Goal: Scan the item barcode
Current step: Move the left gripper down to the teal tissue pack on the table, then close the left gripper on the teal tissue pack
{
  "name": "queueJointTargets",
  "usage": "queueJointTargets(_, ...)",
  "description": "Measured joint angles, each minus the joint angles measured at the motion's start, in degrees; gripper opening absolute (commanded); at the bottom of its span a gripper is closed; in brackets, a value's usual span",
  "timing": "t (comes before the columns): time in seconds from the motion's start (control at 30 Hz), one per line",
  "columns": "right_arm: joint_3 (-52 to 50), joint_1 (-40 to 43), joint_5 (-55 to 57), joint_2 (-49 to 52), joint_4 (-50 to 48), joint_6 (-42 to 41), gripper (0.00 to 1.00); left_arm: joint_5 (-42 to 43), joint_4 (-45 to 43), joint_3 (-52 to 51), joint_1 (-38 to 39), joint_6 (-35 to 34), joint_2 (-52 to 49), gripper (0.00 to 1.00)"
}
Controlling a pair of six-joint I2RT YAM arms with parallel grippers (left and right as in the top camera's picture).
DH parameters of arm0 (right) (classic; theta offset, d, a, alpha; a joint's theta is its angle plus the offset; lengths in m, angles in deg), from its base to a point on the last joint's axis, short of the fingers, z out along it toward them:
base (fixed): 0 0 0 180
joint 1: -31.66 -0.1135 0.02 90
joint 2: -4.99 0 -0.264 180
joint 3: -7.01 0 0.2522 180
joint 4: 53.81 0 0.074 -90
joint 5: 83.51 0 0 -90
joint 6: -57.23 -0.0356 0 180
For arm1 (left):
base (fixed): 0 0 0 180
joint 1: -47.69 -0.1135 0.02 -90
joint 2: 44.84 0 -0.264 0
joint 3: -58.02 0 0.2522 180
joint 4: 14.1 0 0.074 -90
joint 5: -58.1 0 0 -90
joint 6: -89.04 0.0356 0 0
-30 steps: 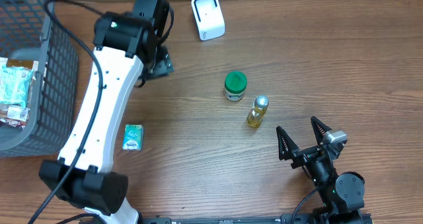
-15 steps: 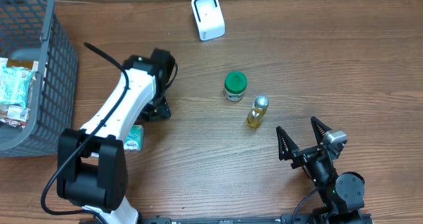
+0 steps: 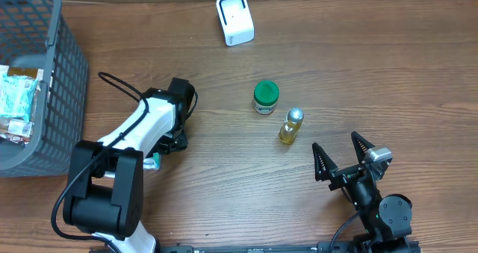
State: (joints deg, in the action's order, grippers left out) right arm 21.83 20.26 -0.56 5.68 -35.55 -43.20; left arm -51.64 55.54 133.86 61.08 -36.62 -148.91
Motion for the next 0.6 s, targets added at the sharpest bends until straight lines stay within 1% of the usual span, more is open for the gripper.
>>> queueJointTargets(0.1,0.0,0.0,0.0,0.0,0.0,0.0,1.0,0.3,-1.8,-1.3,0.0,-0.1,0.0,0.42)
queueJointTargets(0.17,0.0,0.0,0.0,0.0,0.0,0.0,1.0,0.7,-2.4,-2.0,0.0,0.0,0.0,0.29)
queueJointTargets(0.23,0.0,0.0,0.0,0.0,0.1,0.0,1.0,1.1,-3.0,-2.1,0.0,0.2,0.0,0.25)
queueJointTargets(0.37,0.0,0.0,0.0,0.0,0.0,0.0,1.0,3.5,-5.6,-2.1,-0.2,4.1,0.4,0.25)
queueJointTargets(0.47,0.0,0.0,0.0,0.0,0.0,0.0,1.0,10.2,-10.0,-2.0,-0.7,9.2,1.6,0.25)
queueJointTargets(0.57,0.0,0.0,0.0,0.0,0.0,0.0,1.0,21.7,-15.9,-1.7,-0.8,13.3,2.1,0.27)
queueJointTargets(0.6,0.0,0.0,0.0,0.0,0.0,0.0,1.0,27.6,-18.5,-1.6,-0.8,14.4,2.1,0.27)
